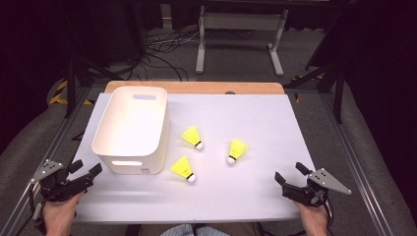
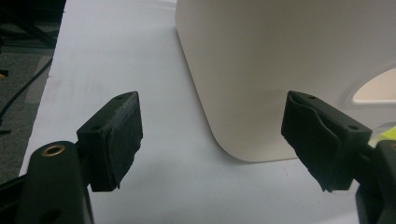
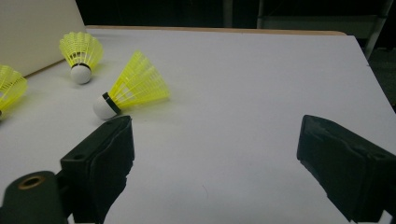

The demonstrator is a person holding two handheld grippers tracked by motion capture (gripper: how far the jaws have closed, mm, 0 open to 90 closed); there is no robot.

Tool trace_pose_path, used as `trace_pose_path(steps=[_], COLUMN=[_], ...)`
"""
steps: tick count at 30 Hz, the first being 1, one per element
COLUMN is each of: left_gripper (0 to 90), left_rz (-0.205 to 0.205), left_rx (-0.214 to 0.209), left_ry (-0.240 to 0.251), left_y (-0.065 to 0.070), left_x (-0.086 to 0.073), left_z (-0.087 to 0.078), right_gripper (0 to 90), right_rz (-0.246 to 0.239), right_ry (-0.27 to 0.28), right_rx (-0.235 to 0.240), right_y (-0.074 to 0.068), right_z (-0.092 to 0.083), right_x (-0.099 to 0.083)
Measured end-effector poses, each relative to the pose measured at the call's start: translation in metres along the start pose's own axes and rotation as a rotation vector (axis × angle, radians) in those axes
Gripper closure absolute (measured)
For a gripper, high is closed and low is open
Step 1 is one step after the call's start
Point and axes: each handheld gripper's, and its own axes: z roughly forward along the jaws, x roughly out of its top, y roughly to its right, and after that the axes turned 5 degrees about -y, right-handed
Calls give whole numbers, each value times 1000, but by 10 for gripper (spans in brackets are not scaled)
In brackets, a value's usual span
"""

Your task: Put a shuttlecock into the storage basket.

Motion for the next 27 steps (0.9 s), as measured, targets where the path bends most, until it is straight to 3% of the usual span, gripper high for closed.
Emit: trace_pose_path(steps=[19, 23, 27], left_gripper=[211, 207, 207], left_rz=[10, -13, -12], left_rx=[-5, -30, -23], left_ry=[0, 10, 6], left_y=[2, 2, 2], left_x=[-1, -1, -1], left_z=[-2, -3, -3], right_gripper=[115, 117, 119], right_rz=[19, 19, 16], right_ry=[10, 8, -3], right_rx=[10, 12, 14], right_y=[-1, -2, -2], right_z=[-1, -1, 0], right_x=[1, 1, 1])
